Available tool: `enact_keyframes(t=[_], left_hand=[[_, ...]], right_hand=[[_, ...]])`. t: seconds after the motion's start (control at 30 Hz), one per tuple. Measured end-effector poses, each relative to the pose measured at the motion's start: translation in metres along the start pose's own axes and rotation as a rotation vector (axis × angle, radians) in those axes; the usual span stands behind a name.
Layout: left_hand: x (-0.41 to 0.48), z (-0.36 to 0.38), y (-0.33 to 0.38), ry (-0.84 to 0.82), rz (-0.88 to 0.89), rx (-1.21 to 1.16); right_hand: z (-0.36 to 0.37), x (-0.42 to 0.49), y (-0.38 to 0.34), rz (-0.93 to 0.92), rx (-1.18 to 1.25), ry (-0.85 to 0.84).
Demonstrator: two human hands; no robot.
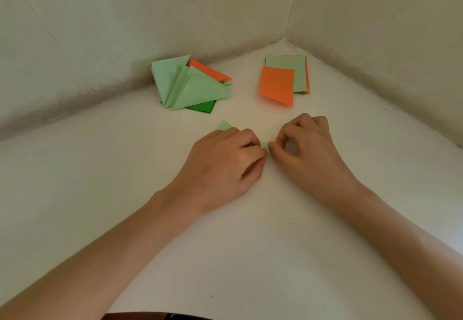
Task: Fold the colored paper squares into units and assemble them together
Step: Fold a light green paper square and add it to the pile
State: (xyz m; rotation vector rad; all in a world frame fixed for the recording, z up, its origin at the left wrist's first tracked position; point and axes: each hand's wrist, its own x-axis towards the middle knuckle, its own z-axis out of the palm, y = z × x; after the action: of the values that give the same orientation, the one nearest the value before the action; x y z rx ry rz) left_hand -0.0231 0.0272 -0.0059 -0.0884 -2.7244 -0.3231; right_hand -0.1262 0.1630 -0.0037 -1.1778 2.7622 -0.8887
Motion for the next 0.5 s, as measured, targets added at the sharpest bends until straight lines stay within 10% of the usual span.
enact_keyframes(t=[0.5], left_hand=[[-0.0037, -0.0035, 0.0020, -0.039, 0.081, 0.126]], right_hand=[[-0.0060, 0.0009, 0.0088, -0.112, -0.070, -0.058]])
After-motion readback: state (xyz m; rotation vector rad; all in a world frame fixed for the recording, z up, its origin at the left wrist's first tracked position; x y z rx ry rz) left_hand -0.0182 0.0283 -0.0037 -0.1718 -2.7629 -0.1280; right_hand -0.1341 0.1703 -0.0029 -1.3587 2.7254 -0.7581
